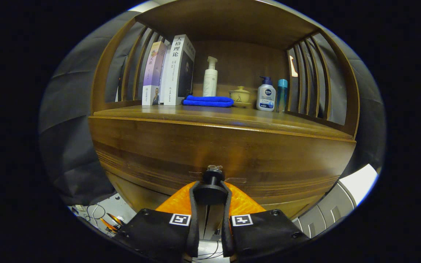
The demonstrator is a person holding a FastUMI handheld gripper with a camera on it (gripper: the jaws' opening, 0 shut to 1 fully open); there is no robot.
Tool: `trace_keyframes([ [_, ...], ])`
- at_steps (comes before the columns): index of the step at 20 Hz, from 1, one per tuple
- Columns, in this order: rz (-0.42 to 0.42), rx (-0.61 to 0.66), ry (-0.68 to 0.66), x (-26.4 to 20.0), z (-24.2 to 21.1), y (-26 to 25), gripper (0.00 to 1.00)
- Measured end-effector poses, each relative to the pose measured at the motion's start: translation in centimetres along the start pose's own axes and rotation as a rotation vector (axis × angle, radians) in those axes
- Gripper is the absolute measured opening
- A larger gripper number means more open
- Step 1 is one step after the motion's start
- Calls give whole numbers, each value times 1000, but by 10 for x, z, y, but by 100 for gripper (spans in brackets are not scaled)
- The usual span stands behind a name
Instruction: Pull open the drawer, take out the items inside it, and place them on the countertop above the cabinet.
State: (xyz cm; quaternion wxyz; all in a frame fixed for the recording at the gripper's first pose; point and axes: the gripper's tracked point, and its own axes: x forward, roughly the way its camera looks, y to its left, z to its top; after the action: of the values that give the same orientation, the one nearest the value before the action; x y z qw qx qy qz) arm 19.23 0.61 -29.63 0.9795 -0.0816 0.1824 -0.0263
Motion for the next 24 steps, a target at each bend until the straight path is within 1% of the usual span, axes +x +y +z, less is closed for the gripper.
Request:
trace_keyframes([
  [6,-5,17,22,0,0,0,27],
  [9,-7,6,21,-10,-2,0,27],
  [16,4,-82,20,-57,-18,5,27],
  [24,29,-70,20,-102,-35,10,27],
])
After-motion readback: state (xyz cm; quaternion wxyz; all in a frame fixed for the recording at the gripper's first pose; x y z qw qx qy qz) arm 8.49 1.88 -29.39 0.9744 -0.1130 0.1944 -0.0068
